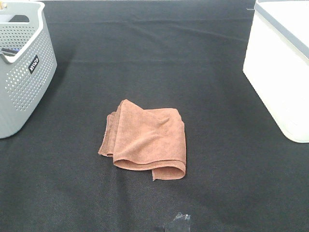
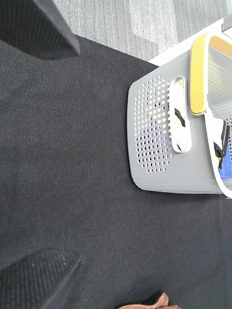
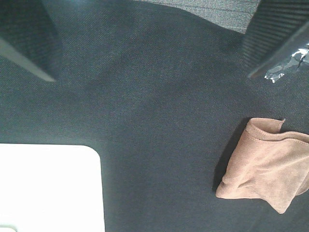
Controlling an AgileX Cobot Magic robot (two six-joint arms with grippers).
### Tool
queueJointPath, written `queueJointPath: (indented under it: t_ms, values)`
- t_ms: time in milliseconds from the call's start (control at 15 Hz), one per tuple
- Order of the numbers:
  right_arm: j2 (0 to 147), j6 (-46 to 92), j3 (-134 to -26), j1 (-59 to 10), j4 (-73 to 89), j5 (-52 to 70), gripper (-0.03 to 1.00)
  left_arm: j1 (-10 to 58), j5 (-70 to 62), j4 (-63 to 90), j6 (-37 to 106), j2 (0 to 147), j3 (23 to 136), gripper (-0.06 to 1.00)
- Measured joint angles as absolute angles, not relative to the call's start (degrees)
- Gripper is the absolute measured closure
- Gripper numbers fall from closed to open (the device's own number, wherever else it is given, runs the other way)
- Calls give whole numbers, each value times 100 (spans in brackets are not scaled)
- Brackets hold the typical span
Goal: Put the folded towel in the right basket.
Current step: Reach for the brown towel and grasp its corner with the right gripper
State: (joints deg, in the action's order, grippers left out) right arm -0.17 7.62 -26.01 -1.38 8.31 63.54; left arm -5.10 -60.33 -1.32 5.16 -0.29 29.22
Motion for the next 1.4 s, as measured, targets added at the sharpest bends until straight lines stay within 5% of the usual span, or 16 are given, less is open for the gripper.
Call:
queueJointPath:
  t_ms: [1400]
  values:
    - [-17, 762, -2601, -138, 831, 6354, -1, -510, -6033, -132, 516, -29, 2922, -5]
